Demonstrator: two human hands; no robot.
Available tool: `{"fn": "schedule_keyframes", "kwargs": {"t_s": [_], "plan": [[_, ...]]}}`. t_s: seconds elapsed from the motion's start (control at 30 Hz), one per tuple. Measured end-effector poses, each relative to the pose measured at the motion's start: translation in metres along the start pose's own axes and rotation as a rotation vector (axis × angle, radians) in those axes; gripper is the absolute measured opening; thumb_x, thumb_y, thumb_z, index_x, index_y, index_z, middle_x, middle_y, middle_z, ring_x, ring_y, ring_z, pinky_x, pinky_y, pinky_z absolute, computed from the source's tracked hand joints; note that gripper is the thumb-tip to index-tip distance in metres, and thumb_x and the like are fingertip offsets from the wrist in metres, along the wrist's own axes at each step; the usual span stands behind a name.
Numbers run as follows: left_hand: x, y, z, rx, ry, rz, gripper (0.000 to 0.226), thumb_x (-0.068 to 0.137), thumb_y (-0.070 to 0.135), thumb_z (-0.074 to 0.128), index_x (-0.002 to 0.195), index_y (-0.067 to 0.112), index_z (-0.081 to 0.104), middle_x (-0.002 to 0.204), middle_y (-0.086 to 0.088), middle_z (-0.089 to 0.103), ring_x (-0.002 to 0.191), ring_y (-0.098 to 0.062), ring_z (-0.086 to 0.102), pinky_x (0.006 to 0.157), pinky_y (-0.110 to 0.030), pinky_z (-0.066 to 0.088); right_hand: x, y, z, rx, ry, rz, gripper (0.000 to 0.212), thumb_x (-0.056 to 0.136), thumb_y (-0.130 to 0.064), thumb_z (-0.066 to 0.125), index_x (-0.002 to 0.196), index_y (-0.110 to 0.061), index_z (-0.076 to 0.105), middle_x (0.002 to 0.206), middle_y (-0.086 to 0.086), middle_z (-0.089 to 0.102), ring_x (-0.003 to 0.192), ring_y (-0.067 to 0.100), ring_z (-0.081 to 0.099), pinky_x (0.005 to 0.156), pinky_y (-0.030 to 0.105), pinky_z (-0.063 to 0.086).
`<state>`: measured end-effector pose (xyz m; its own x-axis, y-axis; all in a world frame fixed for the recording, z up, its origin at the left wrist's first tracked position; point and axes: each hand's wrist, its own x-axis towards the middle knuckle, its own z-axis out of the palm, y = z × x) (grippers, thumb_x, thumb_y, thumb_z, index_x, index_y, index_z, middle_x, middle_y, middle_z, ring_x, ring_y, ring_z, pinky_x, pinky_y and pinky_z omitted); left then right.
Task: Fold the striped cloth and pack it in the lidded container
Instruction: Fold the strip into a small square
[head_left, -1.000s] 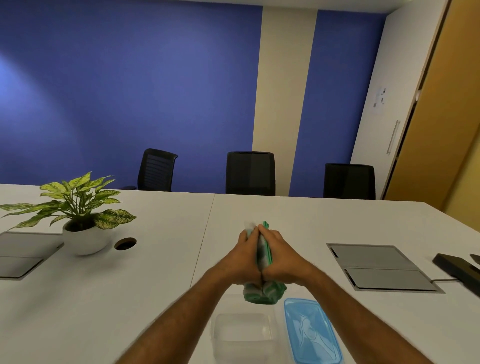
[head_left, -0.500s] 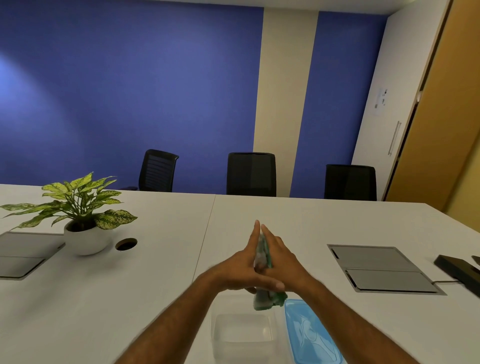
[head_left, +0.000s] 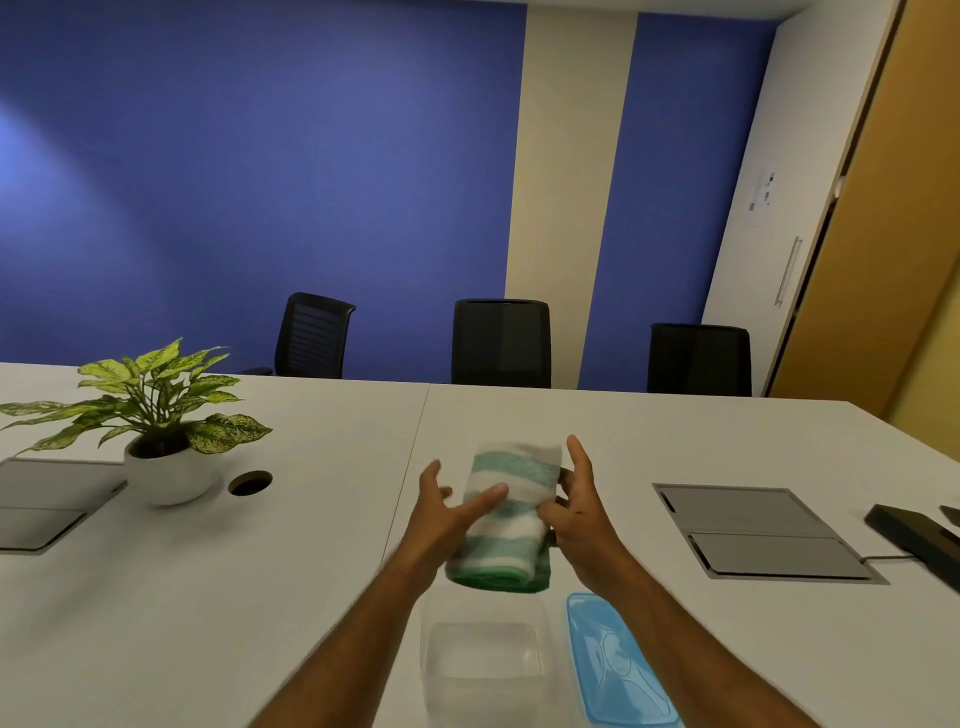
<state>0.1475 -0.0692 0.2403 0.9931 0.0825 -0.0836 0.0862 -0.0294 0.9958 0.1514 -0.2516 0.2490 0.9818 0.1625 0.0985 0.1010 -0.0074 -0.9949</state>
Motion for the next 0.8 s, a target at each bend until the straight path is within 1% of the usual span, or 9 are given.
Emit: {"fn": "schedule_keyframes", "kwargs": {"t_s": [0.07,0.13,0.23,0.37,0.47,0.6,0.7,0.77,0.8], "plan": [[0.0,-0.002,-0.007,-0.118,-0.165,-0.106,0.108,0.061,0.054,0.089,0.146,0.015,0.035,0.132,-0.015,0.061,0.107,-0.03,0.069,0.089,-0.05,0.058,-0.001,0.003,0.0,0.06,-0.032,-0.008,0.092,0.09,0.006,0.051,0.147,-0.053,0.01,0.14,-0.004,0.048,0.116,0.025,0.062,0.073,0.043,0.061],[0.0,-0.006,-0.009,-0.117,-0.24,-0.05,0.087,0.062,0.048,0.091,0.131,0.01,0.053,0.114,-0.013,0.073,0.099,-0.031,0.073,0.084,-0.048,0.06,-0.003,0.005,0.001,0.061,-0.06,0.002,0.093,0.089,0.006,0.052,0.148,-0.052,0.008,0.141,-0.004,0.047,0.117,0.026,0.061,0.072,0.043,0.061],[0.0,-0.005,-0.009,-0.003,-0.142,0.082,0.075,0.055,0.046,0.094,0.118,0.021,0.061,0.103,-0.003,0.075,0.087,-0.019,0.075,0.068,-0.035,0.062,-0.004,0.009,-0.001,-0.026,-0.073,0.052,0.092,0.087,0.0,0.052,0.15,-0.047,0.005,0.14,-0.002,0.046,0.114,0.024,0.061,0.074,0.044,0.062],[0.004,0.002,-0.012,0.468,-0.043,0.298,0.071,0.051,0.059,0.088,0.11,0.035,0.056,0.096,0.012,0.068,0.082,-0.007,0.067,0.059,-0.015,0.05,-0.005,0.006,-0.003,-0.312,0.168,-0.116,0.091,0.074,-0.059,0.06,0.151,-0.036,0.018,0.15,0.002,0.038,0.125,0.019,0.049,0.101,0.048,0.051],[0.005,0.007,-0.01,0.711,-0.123,0.387,0.072,0.053,0.068,0.082,0.113,0.041,0.052,0.1,0.017,0.066,0.083,-0.005,0.063,0.062,-0.013,0.047,0.0,0.005,-0.008,-0.501,0.139,-0.193,0.107,0.059,-0.088,0.054,0.149,-0.041,0.019,0.154,-0.008,0.032,0.133,0.013,0.04,0.107,0.042,0.046],[0.003,0.014,-0.006,0.797,-0.232,0.417,0.069,0.058,0.067,0.08,0.116,0.043,0.051,0.101,0.022,0.061,0.081,-0.002,0.062,0.061,-0.008,0.044,0.005,0.006,-0.014,-0.561,-0.054,-0.212,0.102,0.056,-0.083,0.066,0.141,-0.057,0.015,0.149,-0.012,0.039,0.127,0.016,0.051,0.1,0.043,0.054],[0.0,0.02,-0.007,0.809,-0.288,0.418,0.06,0.059,0.062,0.082,0.108,0.046,0.052,0.096,0.024,0.061,0.079,0.001,0.061,0.059,-0.006,0.041,0.006,0.01,-0.019,-0.459,-0.071,-0.177,0.107,0.051,-0.079,0.073,0.139,-0.059,0.017,0.136,-0.008,0.048,0.114,0.023,0.06,0.092,0.043,0.058],[-0.001,0.021,-0.007,0.81,-0.333,0.408,0.057,0.058,0.06,0.084,0.104,0.047,0.053,0.094,0.022,0.063,0.082,0.001,0.062,0.061,-0.008,0.043,0.007,0.011,-0.019,-0.418,-0.053,-0.143,0.107,0.049,-0.076,0.076,0.141,-0.052,0.027,0.128,-0.005,0.054,0.111,0.022,0.061,0.093,0.042,0.057],[0.0,0.02,-0.008,0.813,-0.348,0.4,0.057,0.056,0.06,0.084,0.102,0.046,0.054,0.093,0.022,0.064,0.082,0.0,0.062,0.062,-0.01,0.043,0.007,0.013,-0.019,-0.409,-0.038,-0.139,0.098,0.049,-0.071,0.077,0.136,-0.049,0.039,0.124,-0.006,0.059,0.109,0.021,0.062,0.092,0.041,0.057]]}}
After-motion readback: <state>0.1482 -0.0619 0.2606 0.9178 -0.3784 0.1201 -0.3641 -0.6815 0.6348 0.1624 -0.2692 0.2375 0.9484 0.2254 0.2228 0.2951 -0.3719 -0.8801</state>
